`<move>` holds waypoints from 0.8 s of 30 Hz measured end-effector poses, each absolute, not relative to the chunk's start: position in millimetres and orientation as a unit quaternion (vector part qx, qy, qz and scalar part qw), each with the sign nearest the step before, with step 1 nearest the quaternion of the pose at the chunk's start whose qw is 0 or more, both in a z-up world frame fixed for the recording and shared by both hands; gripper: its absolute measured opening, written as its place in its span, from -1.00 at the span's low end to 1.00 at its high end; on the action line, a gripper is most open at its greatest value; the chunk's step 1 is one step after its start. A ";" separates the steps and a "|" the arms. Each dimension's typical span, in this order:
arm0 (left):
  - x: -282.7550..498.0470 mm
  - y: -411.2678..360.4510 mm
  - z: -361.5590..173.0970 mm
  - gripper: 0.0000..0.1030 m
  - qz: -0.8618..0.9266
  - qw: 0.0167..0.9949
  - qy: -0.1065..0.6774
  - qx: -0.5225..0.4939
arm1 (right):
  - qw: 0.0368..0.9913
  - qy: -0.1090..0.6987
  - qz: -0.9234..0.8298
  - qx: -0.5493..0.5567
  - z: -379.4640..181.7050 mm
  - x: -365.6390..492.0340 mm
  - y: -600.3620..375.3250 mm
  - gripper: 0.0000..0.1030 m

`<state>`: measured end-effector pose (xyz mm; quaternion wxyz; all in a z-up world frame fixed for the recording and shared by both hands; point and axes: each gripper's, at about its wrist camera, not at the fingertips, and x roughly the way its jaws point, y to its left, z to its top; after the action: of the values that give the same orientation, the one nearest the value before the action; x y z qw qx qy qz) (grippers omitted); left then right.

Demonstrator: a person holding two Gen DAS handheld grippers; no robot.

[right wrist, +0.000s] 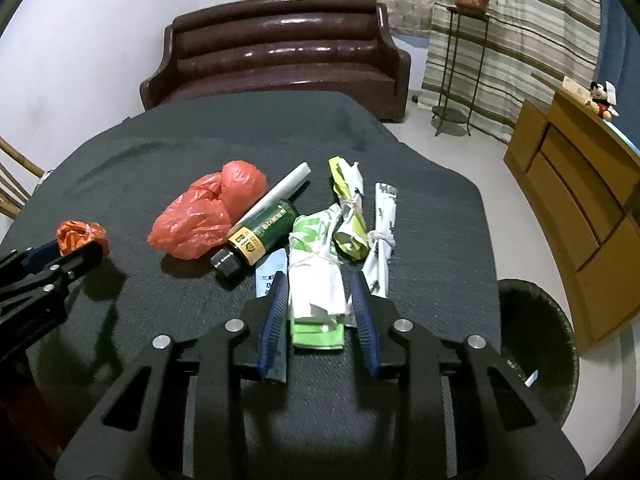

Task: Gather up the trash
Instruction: 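Grasp the white-green wrapper with the right gripper while the left gripper approaches the orange bag, then carry the white-green wrapper with the right gripper while the left gripper carries the orange bag over the bin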

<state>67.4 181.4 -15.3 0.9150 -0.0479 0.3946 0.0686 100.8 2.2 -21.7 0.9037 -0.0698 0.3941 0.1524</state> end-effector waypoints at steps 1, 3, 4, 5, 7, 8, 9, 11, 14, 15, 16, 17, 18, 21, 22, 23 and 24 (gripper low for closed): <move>68.6 183.4 -16.1 0.02 0.068 0.915 0.395 -0.049 | 0.902 0.397 0.153 -0.072 -22.6 102.6 4.2 -0.38; 69.8 185.1 -17.3 0.02 0.068 0.914 0.397 -0.051 | 0.900 0.400 0.152 -0.078 -23.9 105.5 7.7 -0.38; 70.1 186.2 -17.9 0.02 0.068 0.914 0.397 -0.053 | 0.900 0.401 0.151 -0.081 -24.5 106.6 8.8 -0.38; 70.3 187.1 -18.4 0.02 0.068 0.913 0.398 -0.054 | 0.898 0.405 0.150 -0.083 -26.0 108.7 10.2 -0.38; 71.3 189.9 -19.8 0.02 0.067 0.913 0.398 -0.057 | 0.894 0.413 0.148 -0.085 -28.5 111.8 11.6 -0.38; 71.2 189.8 -20.1 0.02 0.067 0.913 0.398 -0.058 | 0.892 0.419 0.147 -0.084 -30.6 113.4 11.6 -0.38; 70.8 189.9 -20.5 0.02 0.067 0.913 0.398 -0.059 | 0.890 0.423 0.148 -0.082 -31.3 117.0 12.7 -0.38; 71.4 191.2 -21.1 0.02 0.066 0.912 0.399 -0.061 | 0.888 0.427 0.149 -0.082 -32.0 118.5 14.0 -0.38; 71.4 194.3 -22.0 0.02 0.065 0.912 0.400 -0.062 | 0.888 0.425 0.149 -0.089 -32.3 118.2 16.2 -0.43; 71.5 194.6 -22.0 0.02 0.065 0.912 0.400 -0.063 | 0.889 0.424 0.149 -0.092 -31.9 117.5 17.0 -0.43; 71.6 194.8 -21.8 0.02 0.065 0.912 0.399 -0.062 | 0.889 0.422 0.150 -0.093 -32.2 116.6 17.6 -0.44; 71.7 195.0 -21.7 0.02 0.065 0.913 0.399 -0.062 | 0.892 0.417 0.149 -0.093 -31.7 114.4 17.2 -0.44; 71.7 195.2 -21.5 0.02 0.065 0.913 0.399 -0.062 | 0.894 0.412 0.148 -0.094 -29.9 112.7 17.2 -0.44; 71.4 195.8 -21.4 0.02 0.066 0.914 0.396 -0.063 | 0.900 0.400 0.150 -0.087 -24.5 103.0 16.3 -0.44; 71.5 195.8 -21.2 0.02 0.065 0.914 0.396 -0.063 | 0.901 0.397 0.151 -0.085 -22.8 100.4 17.1 -0.44; 71.6 194.7 -21.4 0.02 0.065 0.914 0.395 -0.063 | 0.904 0.392 0.152 -0.081 -19.1 97.4 15.7 -0.44; 71.4 194.0 -20.5 0.02 0.064 0.915 0.393 -0.063 | 0.906 0.387 0.152 -0.078 -15.4 94.7 13.9 -0.44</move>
<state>71.4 194.0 -20.5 0.9150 -0.0629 0.3933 0.0641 94.7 13.9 -15.4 0.9061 -0.0779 0.3869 0.1524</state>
